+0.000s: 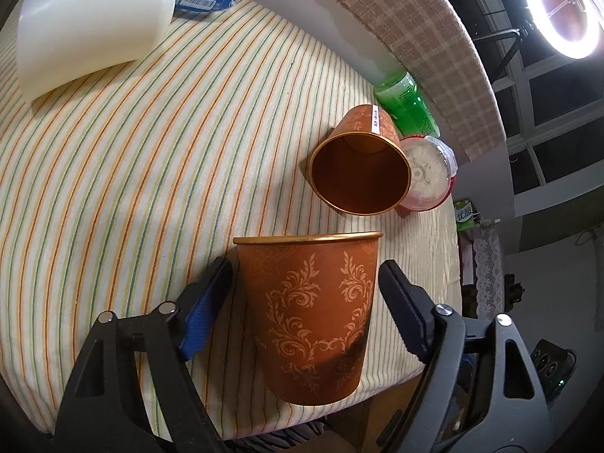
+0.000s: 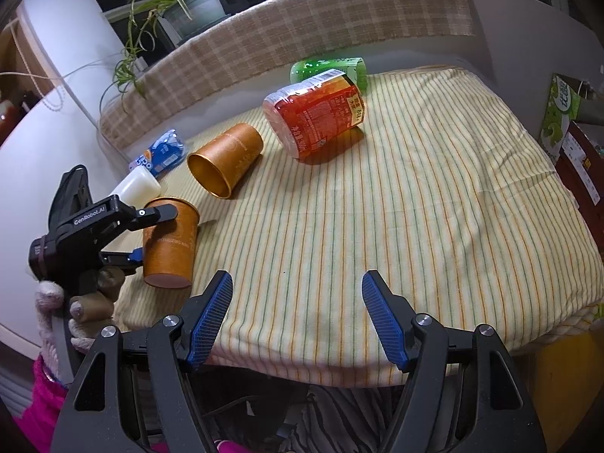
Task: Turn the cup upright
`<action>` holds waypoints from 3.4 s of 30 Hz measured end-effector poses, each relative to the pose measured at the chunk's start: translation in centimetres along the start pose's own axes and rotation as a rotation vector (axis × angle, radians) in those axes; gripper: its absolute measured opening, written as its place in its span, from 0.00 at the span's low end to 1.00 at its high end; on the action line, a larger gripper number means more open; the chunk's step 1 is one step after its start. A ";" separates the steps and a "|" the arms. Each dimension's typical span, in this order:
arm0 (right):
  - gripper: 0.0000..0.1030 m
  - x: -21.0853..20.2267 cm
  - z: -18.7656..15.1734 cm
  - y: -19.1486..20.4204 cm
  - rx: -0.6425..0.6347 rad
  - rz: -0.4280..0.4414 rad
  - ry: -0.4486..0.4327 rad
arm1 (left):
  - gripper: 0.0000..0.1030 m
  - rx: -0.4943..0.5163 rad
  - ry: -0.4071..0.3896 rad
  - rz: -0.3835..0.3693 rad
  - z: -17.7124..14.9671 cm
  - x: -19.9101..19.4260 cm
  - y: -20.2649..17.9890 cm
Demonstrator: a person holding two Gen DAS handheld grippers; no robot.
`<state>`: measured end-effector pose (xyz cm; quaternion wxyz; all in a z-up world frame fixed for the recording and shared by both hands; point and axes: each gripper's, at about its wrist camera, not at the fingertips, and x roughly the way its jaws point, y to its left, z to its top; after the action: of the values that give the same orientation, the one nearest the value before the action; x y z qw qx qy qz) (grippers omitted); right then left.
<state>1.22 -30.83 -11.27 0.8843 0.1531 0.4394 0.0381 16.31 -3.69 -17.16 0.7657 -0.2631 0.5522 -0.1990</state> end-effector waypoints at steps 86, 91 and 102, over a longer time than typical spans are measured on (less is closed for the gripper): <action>0.69 -0.6 0.0 3.8 -0.139 -0.096 -0.122 | 0.67 0.603 -0.307 0.237 -6.6 -3.4 -5.9; 0.69 -1.0 -0.1 3.9 -0.139 -0.099 -0.128 | 0.76 0.603 -0.293 0.228 -6.9 -3.4 -5.8; 0.69 -1.6 -0.4 4.0 -0.139 -0.101 -0.145 | 0.79 0.599 -0.294 0.226 -7.3 -4.3 -4.9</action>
<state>0.22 -27.27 -9.03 0.9232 0.0713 0.3775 0.0125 7.96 -6.31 -12.73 0.8974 0.0100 0.3786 -0.2263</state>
